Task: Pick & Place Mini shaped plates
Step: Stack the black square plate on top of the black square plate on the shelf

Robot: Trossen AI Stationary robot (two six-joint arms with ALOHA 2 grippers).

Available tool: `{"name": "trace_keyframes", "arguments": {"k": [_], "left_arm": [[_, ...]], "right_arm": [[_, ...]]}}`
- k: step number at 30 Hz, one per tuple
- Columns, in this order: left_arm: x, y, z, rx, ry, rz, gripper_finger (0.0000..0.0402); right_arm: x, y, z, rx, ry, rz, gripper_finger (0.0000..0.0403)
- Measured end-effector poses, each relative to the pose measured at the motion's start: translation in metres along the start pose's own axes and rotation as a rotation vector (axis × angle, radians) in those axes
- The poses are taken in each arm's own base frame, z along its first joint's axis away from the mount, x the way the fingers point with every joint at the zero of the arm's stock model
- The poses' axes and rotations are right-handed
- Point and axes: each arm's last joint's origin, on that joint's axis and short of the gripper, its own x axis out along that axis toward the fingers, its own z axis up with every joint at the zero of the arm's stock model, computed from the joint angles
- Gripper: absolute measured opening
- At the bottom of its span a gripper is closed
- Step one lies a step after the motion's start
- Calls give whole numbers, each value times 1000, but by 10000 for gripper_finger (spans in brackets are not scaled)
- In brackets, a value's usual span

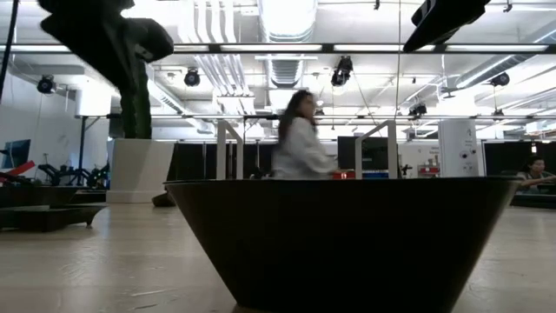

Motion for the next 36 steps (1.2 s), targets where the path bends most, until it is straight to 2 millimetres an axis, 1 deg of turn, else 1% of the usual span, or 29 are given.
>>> {"name": "trace_keyframes", "arguments": {"k": [9,11,17,20,24,29,36], "left_arm": [[21,-3,-5,36,105,21,5],[25,-4,-8,43,142,30,16],[39,-4,-15,48,243,58,67],[46,-5,-18,28,283,73,80],[57,-5,-25,1,337,94,83],[68,-3,-42,-49,390,108,83],[76,-3,-53,-83,393,75,83]], "right_arm": [[3,1,0,7,-6,1,8],[3,1,0,7,-5,1,8],[3,1,0,9,-4,0,8],[3,1,0,9,-4,0,8],[3,1,0,9,-3,0,8],[3,1,0,9,-3,0,8],[3,1,0,8,-2,0,8]]}}
